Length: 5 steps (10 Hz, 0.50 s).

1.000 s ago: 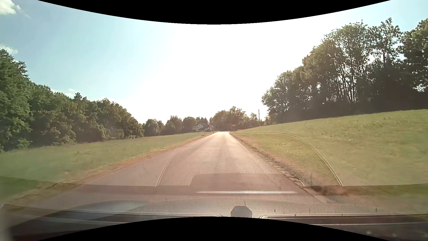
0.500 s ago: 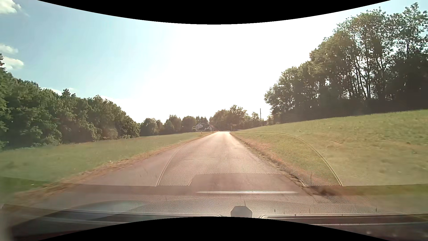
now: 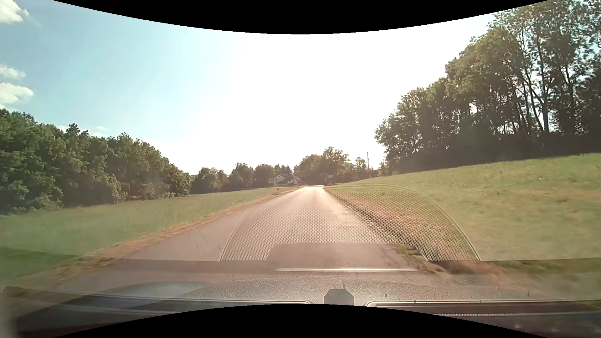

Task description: Follow the waypoints while adhering to traffic rules and regulations

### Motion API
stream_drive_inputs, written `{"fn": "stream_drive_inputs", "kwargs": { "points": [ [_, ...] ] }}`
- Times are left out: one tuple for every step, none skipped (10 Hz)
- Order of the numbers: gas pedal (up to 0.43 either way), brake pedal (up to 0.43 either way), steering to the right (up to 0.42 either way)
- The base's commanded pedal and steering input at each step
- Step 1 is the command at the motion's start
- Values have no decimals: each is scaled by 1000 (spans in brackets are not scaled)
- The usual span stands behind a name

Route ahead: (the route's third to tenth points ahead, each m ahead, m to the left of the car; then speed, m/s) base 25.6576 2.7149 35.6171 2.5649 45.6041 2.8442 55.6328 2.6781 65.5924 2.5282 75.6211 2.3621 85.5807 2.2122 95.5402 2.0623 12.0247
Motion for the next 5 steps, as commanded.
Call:
{"fn": "stream_drive_inputs", "kwargs": {
  "points": [
    [67, 6, 0],
    [67, 6, -1],
    [67, 6, 0],
    [67, 6, 0],
    [67, 6, 0]
  ]
}}
